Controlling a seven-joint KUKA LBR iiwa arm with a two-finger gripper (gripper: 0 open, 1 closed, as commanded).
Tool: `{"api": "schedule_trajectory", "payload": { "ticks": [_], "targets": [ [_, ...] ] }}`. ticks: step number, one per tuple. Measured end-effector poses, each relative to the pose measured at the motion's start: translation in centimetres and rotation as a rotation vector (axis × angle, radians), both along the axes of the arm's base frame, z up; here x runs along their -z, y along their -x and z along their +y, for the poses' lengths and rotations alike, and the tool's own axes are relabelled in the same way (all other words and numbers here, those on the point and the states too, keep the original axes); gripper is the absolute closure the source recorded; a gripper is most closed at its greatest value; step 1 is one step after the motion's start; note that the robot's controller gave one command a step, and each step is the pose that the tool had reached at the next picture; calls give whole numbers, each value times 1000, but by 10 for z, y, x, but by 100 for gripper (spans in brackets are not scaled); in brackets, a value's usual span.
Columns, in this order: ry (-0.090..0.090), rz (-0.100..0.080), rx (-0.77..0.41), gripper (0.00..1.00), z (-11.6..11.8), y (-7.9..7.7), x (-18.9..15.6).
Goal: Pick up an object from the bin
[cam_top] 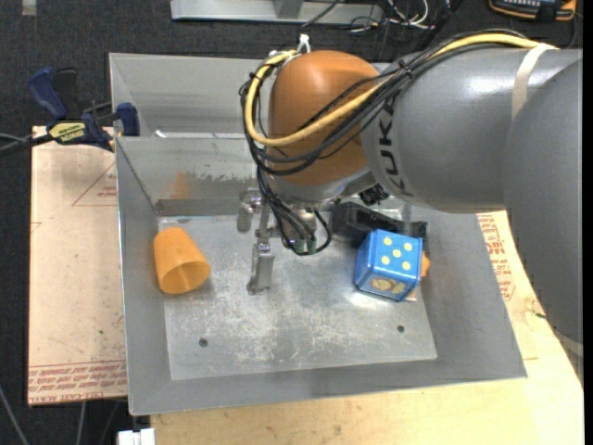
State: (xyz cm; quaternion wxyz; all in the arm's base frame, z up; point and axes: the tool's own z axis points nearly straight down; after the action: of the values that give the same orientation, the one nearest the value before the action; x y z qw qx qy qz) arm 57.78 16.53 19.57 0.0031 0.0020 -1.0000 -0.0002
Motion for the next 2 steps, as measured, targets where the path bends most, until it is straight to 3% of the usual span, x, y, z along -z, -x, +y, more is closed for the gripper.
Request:
{"api": "schedule_trajectory", "payload": {
  "ticks": [1,2],
  "targets": [
    [-1,-7,3,0,-1,-1,-5],
    [-1,-13,-69,0,31,-13,20]
  ]
}}
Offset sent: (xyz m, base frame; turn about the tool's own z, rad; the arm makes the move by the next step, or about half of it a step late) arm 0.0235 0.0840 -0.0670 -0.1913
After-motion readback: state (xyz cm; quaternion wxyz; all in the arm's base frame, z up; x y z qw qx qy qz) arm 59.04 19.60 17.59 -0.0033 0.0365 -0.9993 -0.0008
